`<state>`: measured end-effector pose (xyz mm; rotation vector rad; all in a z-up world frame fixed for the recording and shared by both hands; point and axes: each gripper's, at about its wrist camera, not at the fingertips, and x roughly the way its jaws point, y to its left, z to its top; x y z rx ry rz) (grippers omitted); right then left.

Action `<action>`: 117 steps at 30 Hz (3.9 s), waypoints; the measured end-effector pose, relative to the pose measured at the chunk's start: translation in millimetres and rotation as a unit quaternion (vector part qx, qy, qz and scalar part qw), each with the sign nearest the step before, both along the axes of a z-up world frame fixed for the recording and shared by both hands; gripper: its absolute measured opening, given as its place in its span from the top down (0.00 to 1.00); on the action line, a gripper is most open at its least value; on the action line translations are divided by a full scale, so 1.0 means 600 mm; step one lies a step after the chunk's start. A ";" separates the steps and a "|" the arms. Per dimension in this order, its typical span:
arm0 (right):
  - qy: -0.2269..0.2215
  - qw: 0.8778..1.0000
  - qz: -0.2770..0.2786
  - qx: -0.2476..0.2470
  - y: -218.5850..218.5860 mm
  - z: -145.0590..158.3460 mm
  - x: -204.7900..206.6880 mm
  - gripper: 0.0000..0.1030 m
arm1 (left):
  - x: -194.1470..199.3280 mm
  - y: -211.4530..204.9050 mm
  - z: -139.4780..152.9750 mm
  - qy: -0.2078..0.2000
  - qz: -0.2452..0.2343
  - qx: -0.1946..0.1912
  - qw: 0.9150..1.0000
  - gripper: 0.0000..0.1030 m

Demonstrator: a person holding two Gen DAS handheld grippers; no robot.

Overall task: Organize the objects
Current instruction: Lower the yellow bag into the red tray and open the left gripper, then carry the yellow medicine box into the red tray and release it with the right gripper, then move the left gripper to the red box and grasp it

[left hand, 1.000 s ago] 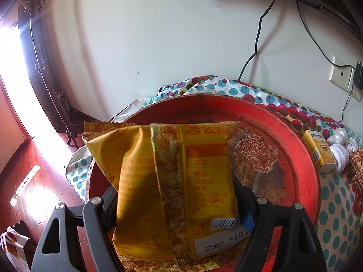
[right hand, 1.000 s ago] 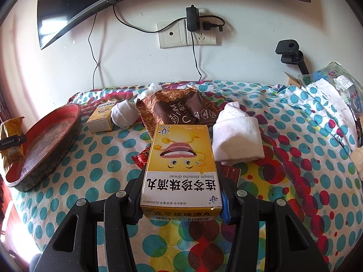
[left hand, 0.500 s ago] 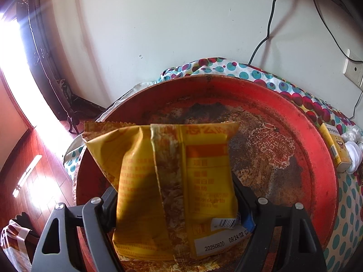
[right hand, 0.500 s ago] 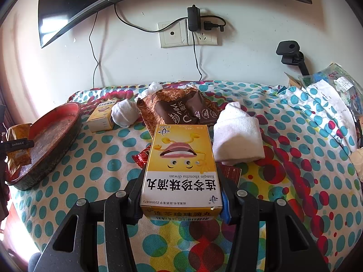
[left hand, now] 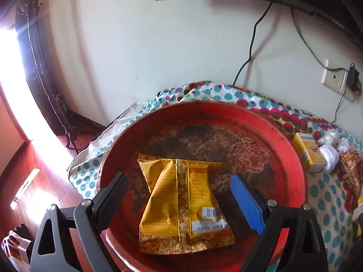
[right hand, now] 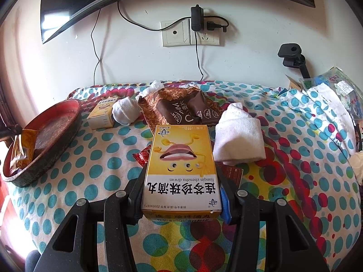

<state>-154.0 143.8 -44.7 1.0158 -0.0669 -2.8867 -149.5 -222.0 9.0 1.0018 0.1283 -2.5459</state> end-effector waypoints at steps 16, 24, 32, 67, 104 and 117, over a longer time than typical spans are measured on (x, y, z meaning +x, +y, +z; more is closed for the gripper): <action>0.049 0.997 0.034 0.052 -0.102 0.103 0.009 0.53 | 0.154 0.022 0.005 0.040 0.002 0.040 0.998 0.08; 0.044 0.990 0.115 0.072 -0.280 0.103 -0.018 0.53 | 0.155 -0.029 -0.012 0.022 0.023 0.055 0.998 0.08; 0.030 0.979 0.180 0.095 -0.428 0.075 -0.045 0.53 | 0.179 -0.119 -0.002 0.037 0.084 0.073 0.993 0.08; 0.031 0.981 0.180 0.065 -0.406 0.099 -0.071 0.00 | 0.166 -0.074 0.005 0.064 0.031 0.078 0.994 0.08; -0.037 0.955 -0.245 -0.163 0.336 -0.029 0.002 0.00 | -0.035 0.617 -0.108 -0.057 -0.368 0.037 0.927 0.08; -0.037 0.960 -0.221 -0.167 0.326 -0.031 -0.001 0.00 | -0.084 0.644 -0.139 -0.084 -0.353 0.048 0.931 0.39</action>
